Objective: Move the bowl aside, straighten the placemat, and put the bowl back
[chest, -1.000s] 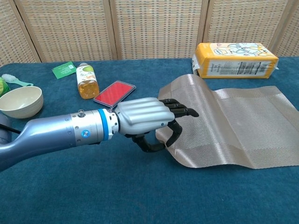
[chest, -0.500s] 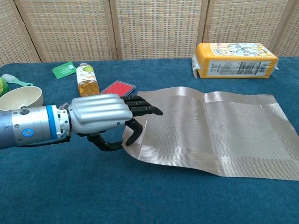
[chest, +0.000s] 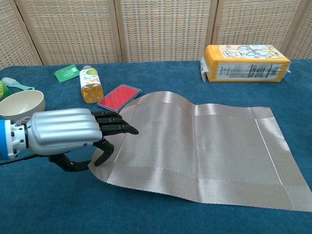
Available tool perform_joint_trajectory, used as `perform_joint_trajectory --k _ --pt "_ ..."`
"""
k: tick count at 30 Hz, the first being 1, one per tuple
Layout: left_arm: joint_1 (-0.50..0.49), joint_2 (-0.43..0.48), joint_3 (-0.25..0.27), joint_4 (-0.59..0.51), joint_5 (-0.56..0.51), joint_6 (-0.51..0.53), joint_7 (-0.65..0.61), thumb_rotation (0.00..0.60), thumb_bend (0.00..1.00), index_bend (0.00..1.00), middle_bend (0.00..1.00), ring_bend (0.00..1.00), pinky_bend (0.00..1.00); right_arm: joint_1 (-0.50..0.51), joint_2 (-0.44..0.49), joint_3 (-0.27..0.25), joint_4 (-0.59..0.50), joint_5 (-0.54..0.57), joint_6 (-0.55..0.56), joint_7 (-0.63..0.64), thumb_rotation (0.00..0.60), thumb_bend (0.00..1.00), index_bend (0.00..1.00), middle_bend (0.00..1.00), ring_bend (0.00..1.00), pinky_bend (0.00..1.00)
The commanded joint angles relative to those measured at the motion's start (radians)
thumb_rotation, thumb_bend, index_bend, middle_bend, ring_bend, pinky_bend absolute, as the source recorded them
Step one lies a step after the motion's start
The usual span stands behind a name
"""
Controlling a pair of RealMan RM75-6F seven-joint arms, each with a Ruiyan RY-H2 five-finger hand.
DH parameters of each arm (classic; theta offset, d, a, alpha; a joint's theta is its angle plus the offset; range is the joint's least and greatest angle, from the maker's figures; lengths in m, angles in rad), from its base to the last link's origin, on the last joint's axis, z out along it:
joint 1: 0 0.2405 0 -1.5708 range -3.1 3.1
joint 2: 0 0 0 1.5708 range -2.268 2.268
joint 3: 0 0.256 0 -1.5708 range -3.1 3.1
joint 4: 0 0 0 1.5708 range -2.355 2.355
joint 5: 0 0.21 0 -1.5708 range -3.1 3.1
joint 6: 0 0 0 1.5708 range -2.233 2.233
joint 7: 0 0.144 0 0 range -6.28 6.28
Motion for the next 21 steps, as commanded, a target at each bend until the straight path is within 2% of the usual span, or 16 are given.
perform_joint_trajectory --k 1,8,21 --pt "0.028 0.045 0.018 -0.064 0.001 -0.006 0.073 0.6 0.49 0.82 0.0 0.0 0.0 -0.001 0.001 0.0 -0.001 -0.001 0.001 0.001 0.6 0.0 0.06 0.0 0.0 0.0" --pt "0.072 0.117 0.022 -0.187 -0.042 -0.045 0.247 0.6 0.49 0.82 0.0 0.0 0.0 -0.003 0.004 0.0 -0.005 -0.005 0.003 0.005 0.6 0.0 0.06 0.0 0.0 0.0" --pt "0.115 0.161 0.029 -0.322 -0.07 -0.103 0.38 0.6 0.5 0.82 0.0 0.0 0.0 -0.006 0.008 0.0 -0.01 -0.011 0.006 0.007 0.6 0.0 0.06 0.0 0.0 0.0"
